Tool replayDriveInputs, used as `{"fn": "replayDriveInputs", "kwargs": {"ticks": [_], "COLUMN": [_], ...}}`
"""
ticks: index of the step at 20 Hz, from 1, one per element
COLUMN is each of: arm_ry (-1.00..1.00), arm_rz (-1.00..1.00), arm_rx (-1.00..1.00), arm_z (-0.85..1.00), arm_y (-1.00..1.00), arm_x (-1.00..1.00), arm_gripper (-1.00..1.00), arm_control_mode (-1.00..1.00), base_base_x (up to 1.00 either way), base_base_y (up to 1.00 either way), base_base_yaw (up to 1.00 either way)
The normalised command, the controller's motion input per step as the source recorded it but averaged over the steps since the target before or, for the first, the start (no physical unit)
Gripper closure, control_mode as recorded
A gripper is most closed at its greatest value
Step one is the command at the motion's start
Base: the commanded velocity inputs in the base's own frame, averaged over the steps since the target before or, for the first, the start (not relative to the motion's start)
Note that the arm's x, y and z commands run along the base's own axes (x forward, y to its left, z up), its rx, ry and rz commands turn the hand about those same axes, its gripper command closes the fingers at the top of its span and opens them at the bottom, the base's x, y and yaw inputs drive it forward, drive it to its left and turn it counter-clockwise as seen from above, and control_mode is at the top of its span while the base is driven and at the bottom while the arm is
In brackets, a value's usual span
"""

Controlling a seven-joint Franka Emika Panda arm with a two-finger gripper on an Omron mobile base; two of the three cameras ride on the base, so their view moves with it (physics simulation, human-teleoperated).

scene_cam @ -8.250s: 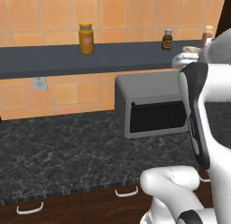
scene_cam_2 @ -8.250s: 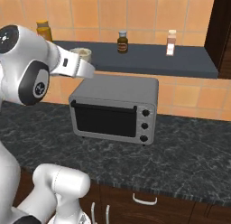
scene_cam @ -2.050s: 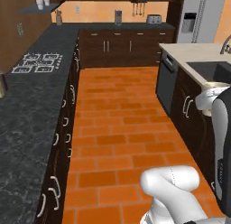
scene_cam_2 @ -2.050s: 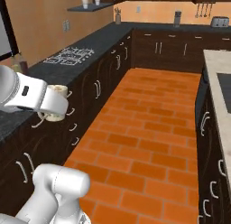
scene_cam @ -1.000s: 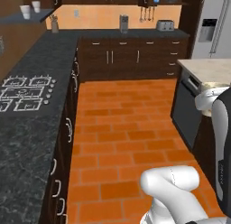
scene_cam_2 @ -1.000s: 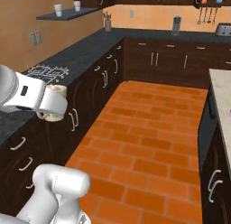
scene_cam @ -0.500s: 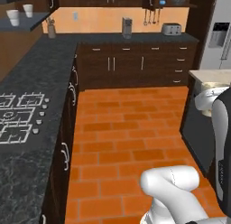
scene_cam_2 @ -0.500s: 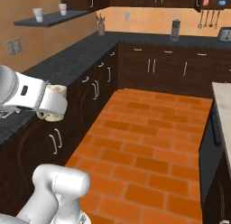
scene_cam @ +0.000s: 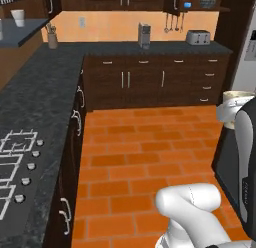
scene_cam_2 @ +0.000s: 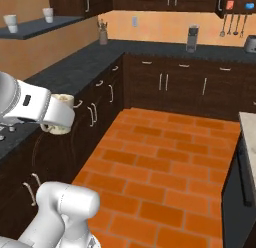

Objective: Gather all objects into one cabinet and sort the glasses and bowls to opposite sides.

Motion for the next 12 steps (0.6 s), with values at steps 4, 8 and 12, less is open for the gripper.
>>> {"fn": "replayDriveInputs", "kwargs": {"ticks": [4, 8, 12], "arm_ry": [0.0, 0.0, 0.0], "arm_rz": [0.0, 0.0, 0.0], "arm_rx": [0.0, 0.0, 0.0], "arm_z": [0.0, 0.0, 0.0], "arm_y": [0.0, 0.0, 0.0], "arm_x": [0.0, 0.0, 0.0], "arm_gripper": [1.0, 1.0, 1.0], "arm_control_mode": [1.0, 1.0, 1.0], "base_base_x": [1.0, 1.0, 1.0], "base_base_y": [-0.27, -0.28, -0.29], "base_base_yaw": [0.0, 0.0, 0.0]}}
